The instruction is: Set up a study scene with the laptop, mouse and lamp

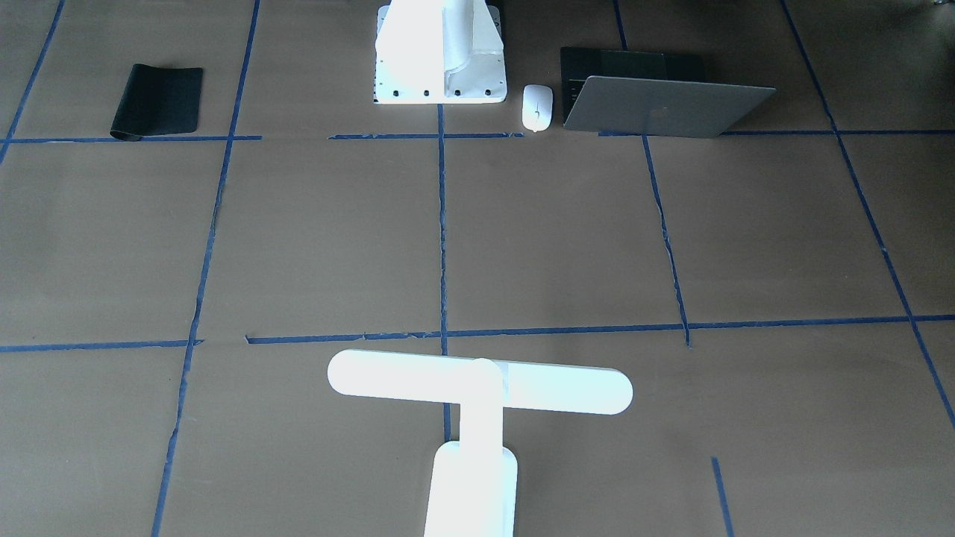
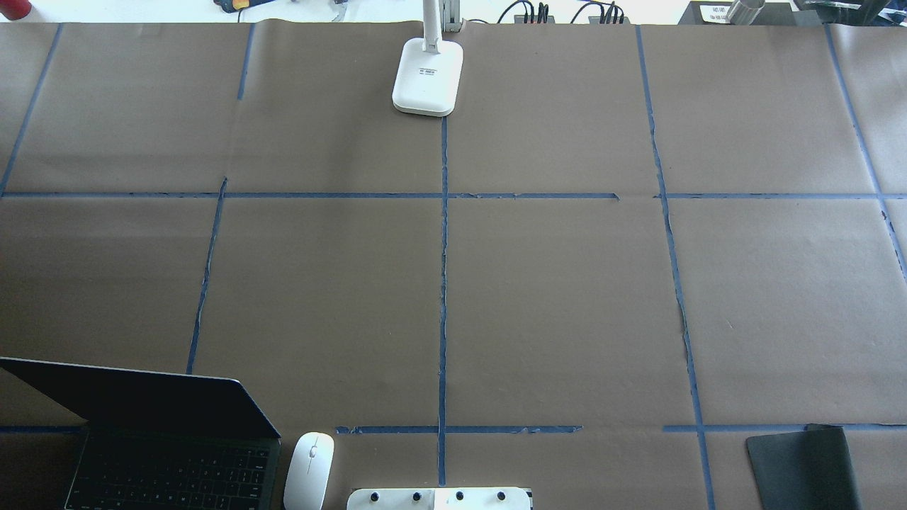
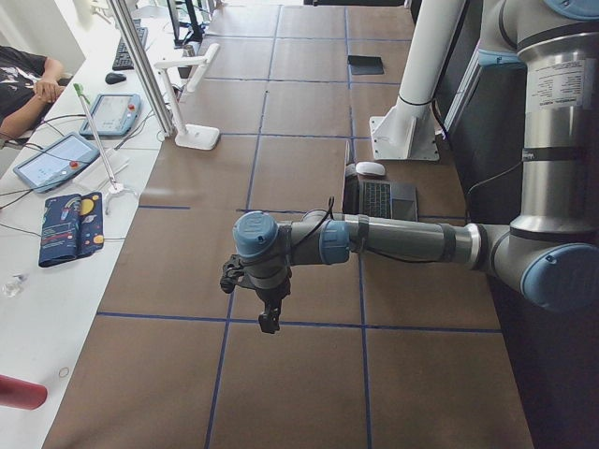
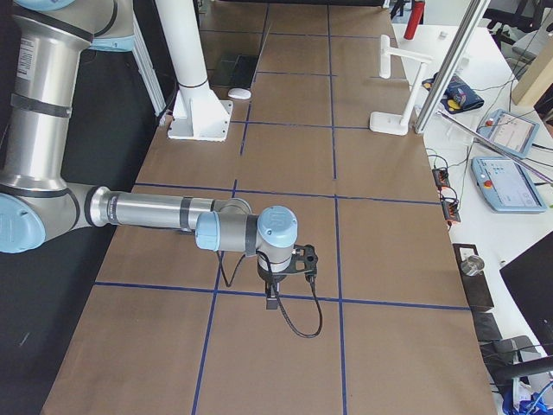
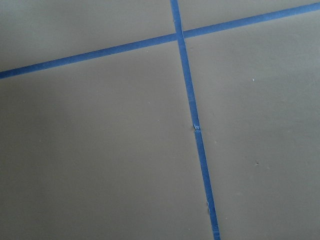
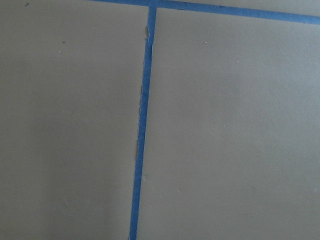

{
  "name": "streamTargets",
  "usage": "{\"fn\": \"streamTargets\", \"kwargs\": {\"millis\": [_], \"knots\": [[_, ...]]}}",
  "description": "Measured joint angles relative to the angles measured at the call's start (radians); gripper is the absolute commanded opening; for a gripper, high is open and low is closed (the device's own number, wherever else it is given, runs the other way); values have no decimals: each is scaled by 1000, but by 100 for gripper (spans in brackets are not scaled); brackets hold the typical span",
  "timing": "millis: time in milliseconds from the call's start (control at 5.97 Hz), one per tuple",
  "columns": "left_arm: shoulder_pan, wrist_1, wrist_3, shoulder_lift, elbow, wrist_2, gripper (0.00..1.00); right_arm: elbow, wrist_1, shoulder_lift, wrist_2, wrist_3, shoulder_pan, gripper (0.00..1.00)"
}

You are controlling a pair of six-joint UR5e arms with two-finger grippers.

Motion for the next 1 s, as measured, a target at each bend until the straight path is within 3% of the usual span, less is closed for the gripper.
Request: {"fn": "streamTargets", "kwargs": {"millis": [1005], "knots": [[3, -16, -11, 7, -28, 4, 100, 9, 2, 1, 12, 0, -1, 100]]}}
